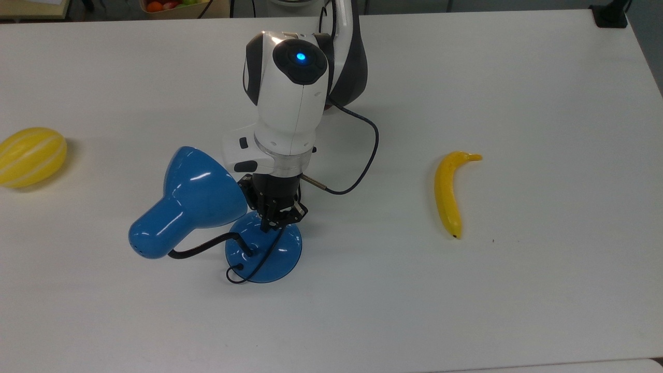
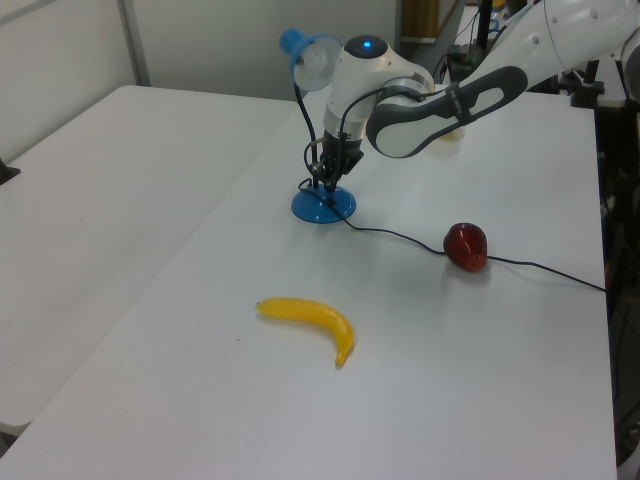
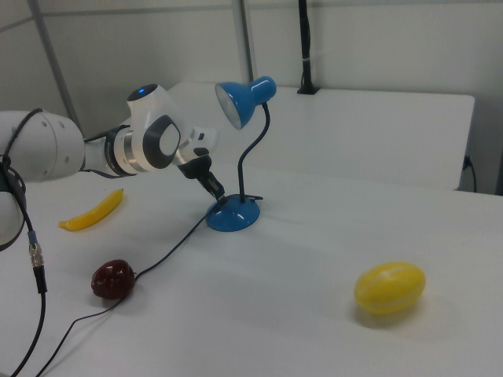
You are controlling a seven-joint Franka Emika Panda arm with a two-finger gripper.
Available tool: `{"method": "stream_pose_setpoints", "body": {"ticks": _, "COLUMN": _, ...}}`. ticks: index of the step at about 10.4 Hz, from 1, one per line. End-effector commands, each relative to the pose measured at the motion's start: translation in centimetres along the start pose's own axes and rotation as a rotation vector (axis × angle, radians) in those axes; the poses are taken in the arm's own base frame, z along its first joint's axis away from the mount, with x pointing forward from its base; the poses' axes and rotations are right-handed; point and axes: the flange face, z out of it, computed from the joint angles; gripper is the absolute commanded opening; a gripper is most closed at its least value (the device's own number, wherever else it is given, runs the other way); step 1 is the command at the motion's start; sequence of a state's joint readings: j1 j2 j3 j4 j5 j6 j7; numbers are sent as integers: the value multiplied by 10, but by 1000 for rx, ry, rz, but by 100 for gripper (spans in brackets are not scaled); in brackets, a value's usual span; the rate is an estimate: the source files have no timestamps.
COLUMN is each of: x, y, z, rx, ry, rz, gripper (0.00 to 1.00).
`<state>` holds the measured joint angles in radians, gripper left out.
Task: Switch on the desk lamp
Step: 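Press down on the switch on the lamp base with the gripper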
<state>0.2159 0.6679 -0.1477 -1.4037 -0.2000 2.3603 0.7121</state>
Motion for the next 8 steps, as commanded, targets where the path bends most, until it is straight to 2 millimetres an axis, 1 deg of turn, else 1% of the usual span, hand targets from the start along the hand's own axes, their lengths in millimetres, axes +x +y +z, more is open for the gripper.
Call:
{"method": "stream_pose_setpoints", "body": {"ticks": 1, "x": -4, "y": -6, "z": -6, "rx": -1, "ry": 8, "rz": 3, "gripper": 0}}
{"method": "stream_pose_setpoints", "body": {"ticks": 6, "x": -6, "y": -7, "z": -5, "rx": -2, "ry": 4, "rz": -5, "gripper": 0}}
{"method": "stream_pose_setpoints", "body": {"ticks": 8, "x": -10, "y": -12, "z": -5, "rx": 2, "ry": 1, "rz": -13, "gripper": 0}}
